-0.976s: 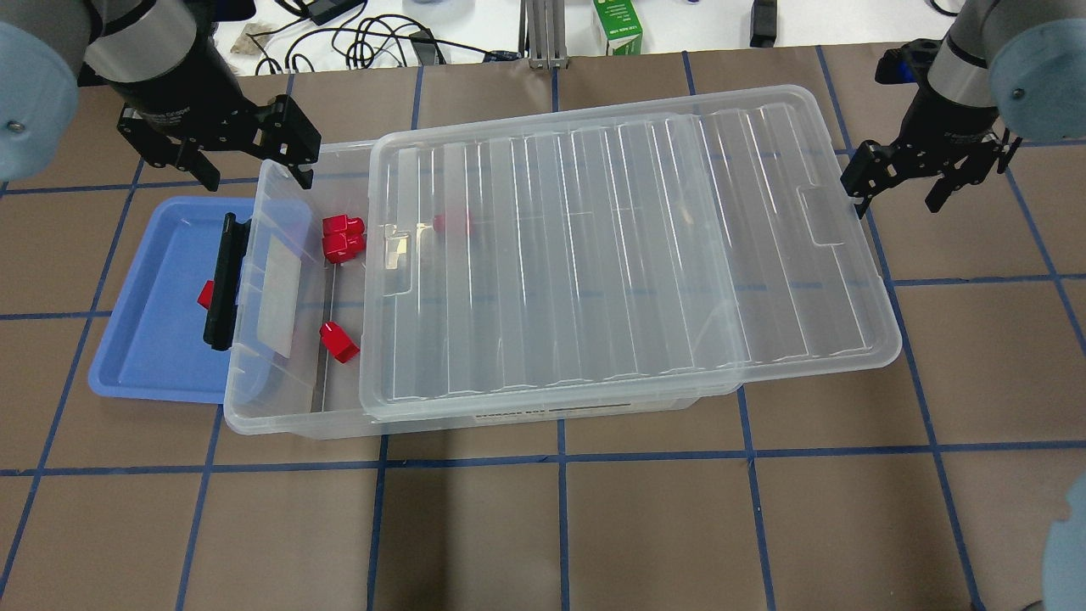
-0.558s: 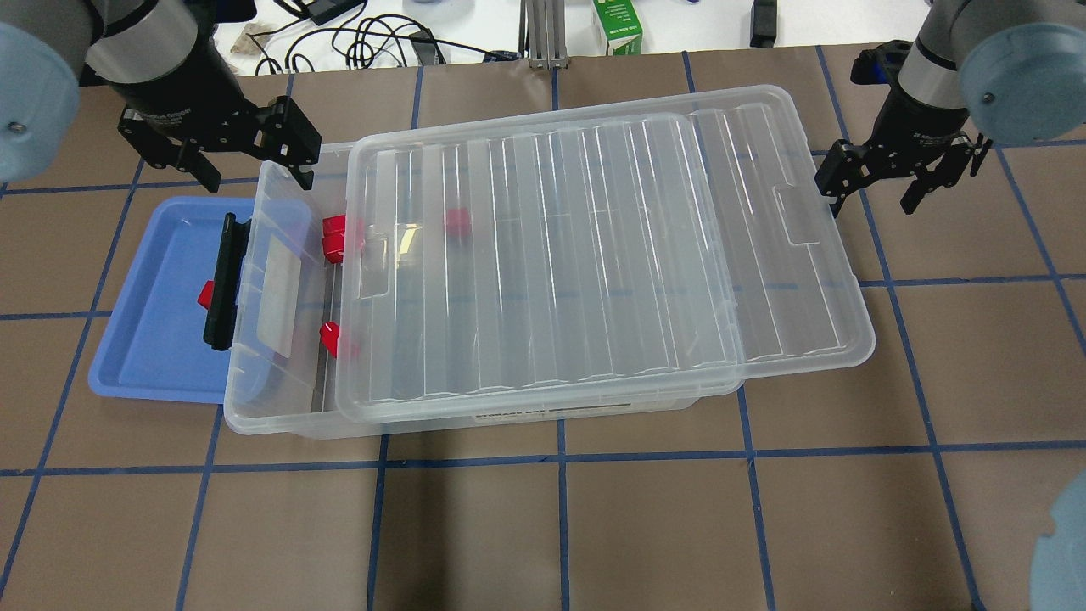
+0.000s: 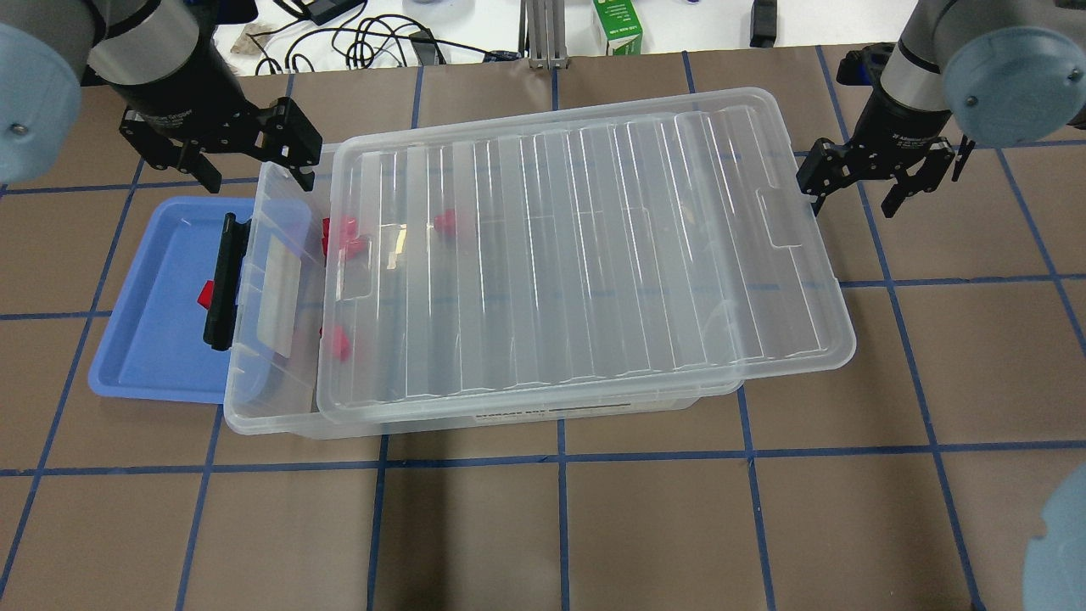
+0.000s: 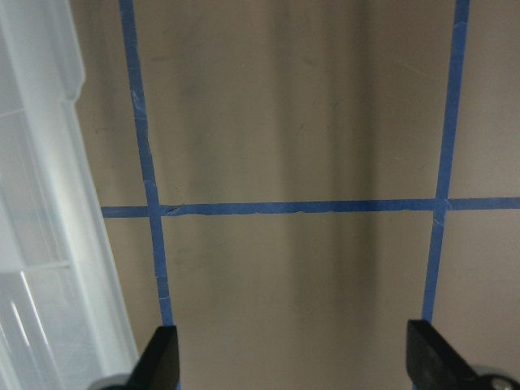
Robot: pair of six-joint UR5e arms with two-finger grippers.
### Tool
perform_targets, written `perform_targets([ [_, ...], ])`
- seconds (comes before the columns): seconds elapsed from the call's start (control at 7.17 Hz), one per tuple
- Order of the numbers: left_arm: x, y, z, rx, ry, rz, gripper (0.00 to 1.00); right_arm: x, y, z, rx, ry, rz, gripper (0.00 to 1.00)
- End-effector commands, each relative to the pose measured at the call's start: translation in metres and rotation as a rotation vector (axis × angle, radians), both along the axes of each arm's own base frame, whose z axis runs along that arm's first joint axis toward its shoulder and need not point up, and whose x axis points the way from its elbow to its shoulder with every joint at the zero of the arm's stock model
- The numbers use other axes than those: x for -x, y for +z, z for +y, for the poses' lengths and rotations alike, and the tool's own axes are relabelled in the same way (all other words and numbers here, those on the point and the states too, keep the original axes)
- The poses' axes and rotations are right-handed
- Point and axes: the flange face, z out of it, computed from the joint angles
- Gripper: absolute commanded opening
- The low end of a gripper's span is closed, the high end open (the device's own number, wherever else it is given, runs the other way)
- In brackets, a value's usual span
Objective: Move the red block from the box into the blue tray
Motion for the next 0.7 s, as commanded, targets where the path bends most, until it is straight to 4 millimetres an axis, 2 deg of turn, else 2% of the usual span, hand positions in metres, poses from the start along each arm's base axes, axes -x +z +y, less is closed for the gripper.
perform_targets([
  [0.0,0.000,0.000,0.000,0.001,0.000,0.000,1.00,-0.017,-0.002,0.000,-0.004,-0.023,0.004,1.00],
  [0.14,0.000,0.000,0.000,0.001,0.000,0.000,1.00,-0.028,-0.002,0.000,-0.003,-0.022,0.006,1.00],
  [0.56,0.000,-0.002,0.000,-0.004,0.000,0.000,1.00,-0.034,-0.002,0.000,0.001,-0.042,-0.021,1.00],
])
